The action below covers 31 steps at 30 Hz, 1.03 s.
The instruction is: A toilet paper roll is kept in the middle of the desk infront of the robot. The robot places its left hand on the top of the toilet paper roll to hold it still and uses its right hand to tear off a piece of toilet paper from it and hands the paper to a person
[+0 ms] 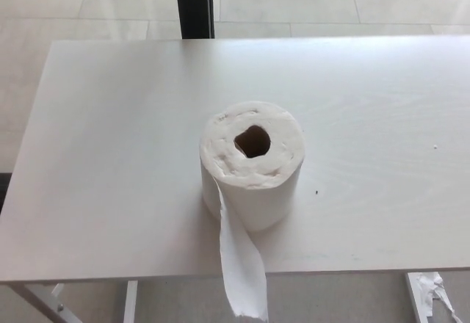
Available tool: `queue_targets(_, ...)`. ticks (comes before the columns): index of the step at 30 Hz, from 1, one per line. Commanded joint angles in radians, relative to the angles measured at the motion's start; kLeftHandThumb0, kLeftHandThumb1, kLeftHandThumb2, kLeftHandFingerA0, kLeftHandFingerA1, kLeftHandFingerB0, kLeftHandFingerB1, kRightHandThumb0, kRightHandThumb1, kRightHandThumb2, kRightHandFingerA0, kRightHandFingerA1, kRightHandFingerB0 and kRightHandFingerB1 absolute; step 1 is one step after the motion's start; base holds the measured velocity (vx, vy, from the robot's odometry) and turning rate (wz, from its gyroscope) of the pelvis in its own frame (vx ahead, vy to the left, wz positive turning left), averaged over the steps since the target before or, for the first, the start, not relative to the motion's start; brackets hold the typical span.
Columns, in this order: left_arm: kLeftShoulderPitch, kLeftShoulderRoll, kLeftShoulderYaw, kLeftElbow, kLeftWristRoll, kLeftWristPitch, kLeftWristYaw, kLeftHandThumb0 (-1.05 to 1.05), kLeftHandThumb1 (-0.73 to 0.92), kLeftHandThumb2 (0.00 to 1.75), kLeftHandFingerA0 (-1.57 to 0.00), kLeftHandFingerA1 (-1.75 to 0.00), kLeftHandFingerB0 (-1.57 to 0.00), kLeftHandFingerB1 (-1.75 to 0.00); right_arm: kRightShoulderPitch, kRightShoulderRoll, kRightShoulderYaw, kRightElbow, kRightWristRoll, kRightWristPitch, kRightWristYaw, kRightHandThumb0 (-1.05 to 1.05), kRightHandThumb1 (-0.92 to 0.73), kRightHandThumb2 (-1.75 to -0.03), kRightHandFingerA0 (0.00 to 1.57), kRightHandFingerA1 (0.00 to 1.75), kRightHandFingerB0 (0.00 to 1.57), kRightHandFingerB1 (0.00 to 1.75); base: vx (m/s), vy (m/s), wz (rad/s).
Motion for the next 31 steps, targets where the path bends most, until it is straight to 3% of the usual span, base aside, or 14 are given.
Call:
queue_targets(1,0.021,-0.027,0.142,0.118,-0.313,-0.29,0.067,-0.72,0.67,1.0,0.0,-0.51,0.0,-0.29,0.07,0.064,-0.109,-0.022,0.132,-0.088,-0.008,-0.78,-0.65,-1.0,0.59,0.67,0.32,0.51,0.0,0.0,0.0)
queue_targets(31,0.115,0.003,0.118,0.13,-0.445,-0.404,0.057,-0.72,0.67,1.0,0.0,-0.51,0.0,-0.29,0.177,0.099,-0.231,-0.012,0.232,-0.202,0.046,-0.78,-0.65,-1.0,0.59,0.67,0.32,0.51,0.0,0.0,0.0)
